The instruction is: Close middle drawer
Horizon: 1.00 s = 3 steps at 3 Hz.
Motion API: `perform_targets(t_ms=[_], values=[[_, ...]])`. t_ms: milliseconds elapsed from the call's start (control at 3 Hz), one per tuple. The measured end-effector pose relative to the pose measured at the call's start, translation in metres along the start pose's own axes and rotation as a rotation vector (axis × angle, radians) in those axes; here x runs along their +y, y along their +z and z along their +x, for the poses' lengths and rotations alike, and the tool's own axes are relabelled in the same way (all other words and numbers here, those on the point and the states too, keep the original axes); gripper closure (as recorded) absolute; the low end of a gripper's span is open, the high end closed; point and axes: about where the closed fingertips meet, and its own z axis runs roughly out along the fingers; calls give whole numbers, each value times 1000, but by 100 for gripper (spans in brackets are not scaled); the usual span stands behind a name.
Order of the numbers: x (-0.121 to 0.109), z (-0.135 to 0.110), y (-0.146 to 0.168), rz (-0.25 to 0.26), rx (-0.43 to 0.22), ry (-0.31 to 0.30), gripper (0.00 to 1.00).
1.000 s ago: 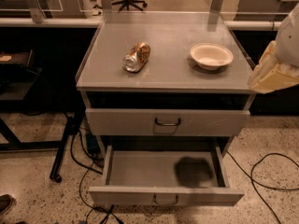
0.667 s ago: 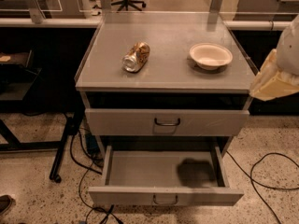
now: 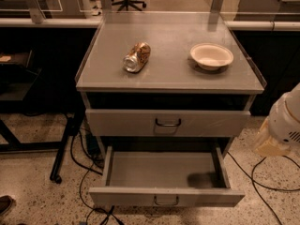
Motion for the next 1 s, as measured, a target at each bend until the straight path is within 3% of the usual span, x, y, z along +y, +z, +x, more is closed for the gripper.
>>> perform_targets(t_ms=[333,667,1000], values=[[0,0,0,0,0,0,100],[7,5,24,-23,-8,18,100],[27,23,105,-94,11,74,100]])
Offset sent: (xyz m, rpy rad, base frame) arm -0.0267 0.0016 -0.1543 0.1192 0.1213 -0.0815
